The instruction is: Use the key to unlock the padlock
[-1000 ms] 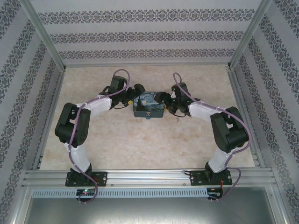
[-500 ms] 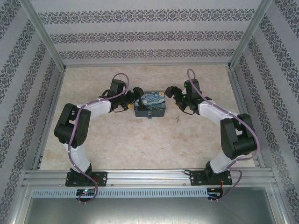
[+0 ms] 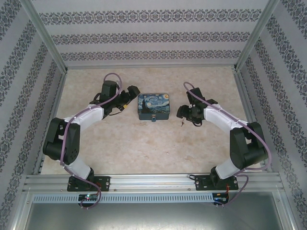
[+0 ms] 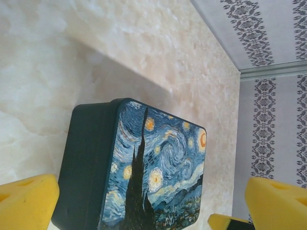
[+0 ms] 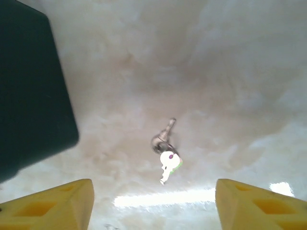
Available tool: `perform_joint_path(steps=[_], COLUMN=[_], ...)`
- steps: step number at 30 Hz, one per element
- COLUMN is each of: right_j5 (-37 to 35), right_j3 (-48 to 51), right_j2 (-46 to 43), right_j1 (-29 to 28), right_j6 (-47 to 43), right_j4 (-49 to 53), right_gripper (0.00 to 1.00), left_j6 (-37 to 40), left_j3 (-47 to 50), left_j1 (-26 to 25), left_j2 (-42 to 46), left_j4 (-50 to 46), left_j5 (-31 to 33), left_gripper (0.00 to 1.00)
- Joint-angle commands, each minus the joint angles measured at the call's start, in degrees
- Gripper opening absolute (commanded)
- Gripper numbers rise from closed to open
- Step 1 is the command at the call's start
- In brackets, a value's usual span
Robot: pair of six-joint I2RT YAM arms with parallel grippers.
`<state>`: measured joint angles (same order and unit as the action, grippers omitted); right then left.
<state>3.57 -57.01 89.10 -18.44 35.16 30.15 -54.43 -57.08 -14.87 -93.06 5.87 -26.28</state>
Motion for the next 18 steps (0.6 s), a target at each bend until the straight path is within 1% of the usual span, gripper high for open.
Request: perform_joint_path(steps=[1, 6, 18], right_j5=[-4.80, -4.80, -5.27], right_j3=[-3.13, -5.76, -8.00], right_j2=[2.43, 7.17, 14.53], right_j1=[-1.46, -3.40, -4.06], right_j6=[-3.34, -3.33, -3.40], right_j4=[4.57, 4.53, 3.52], right_gripper=[0.62, 0.54, 0.49], left_j6=[0.95, 1.04, 0.57], left_j3=[1.85, 2.27, 3.36], left_j1=[0.15, 0.16, 0.11], left_j2=[1.52, 2.50, 3.19], left_j4=[-0.15, -0.02, 1.25], left_j5=[0.80, 0.39, 0.03], left_gripper=[1.00, 1.00, 1.00])
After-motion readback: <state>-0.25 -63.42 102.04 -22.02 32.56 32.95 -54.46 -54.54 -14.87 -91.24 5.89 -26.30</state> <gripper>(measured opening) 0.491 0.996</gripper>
